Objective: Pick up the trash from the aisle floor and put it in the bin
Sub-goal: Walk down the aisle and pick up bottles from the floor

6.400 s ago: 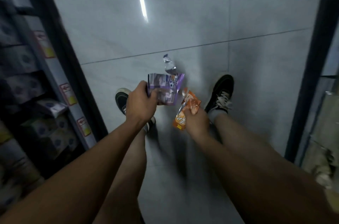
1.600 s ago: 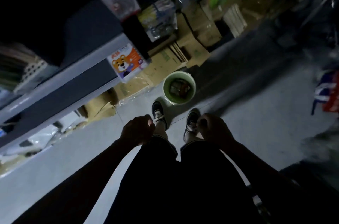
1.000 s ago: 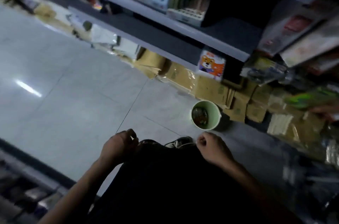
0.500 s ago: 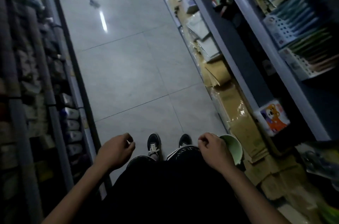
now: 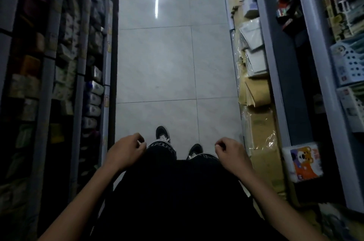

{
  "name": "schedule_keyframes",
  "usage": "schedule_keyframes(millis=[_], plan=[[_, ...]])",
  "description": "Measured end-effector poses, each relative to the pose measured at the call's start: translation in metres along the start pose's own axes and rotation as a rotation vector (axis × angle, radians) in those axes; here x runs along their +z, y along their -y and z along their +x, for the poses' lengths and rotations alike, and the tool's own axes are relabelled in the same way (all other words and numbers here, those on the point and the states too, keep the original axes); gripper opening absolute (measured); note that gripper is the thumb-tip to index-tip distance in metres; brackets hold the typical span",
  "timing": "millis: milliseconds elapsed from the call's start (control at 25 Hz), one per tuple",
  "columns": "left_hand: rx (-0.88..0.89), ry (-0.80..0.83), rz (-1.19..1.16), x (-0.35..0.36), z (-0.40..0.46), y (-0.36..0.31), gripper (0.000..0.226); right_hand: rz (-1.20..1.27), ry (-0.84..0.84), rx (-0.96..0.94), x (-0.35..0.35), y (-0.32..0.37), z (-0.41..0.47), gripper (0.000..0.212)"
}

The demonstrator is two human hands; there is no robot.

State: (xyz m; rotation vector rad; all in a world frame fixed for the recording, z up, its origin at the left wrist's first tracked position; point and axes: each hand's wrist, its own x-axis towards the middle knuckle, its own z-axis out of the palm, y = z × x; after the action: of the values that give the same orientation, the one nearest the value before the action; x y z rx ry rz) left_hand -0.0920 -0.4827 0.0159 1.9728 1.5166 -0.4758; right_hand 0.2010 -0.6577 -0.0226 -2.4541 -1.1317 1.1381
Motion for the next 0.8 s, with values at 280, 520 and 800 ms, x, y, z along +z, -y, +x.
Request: schedule_keyframes(millis=[280, 520, 800], plan=[[-0.229, -0.016, -0.164, -0.012, 0.01, 0.045, 0.016, -0.056, 0.074, -0.164, -0.027, 0.085, 0.093, 0.015], [-0.266, 0.059, -0.249, -0.07, 0.099, 0.056, 0.015, -0.144, 0.078, -0.162, -0.061, 0.146, 0.175, 0.015], [-0.018, 0.092, -0.169, -0.185, 0.271, 0.003, 0.022, -0.047, -0.033, 0.019, -0.109, 0.169, 0.238, 0.011]])
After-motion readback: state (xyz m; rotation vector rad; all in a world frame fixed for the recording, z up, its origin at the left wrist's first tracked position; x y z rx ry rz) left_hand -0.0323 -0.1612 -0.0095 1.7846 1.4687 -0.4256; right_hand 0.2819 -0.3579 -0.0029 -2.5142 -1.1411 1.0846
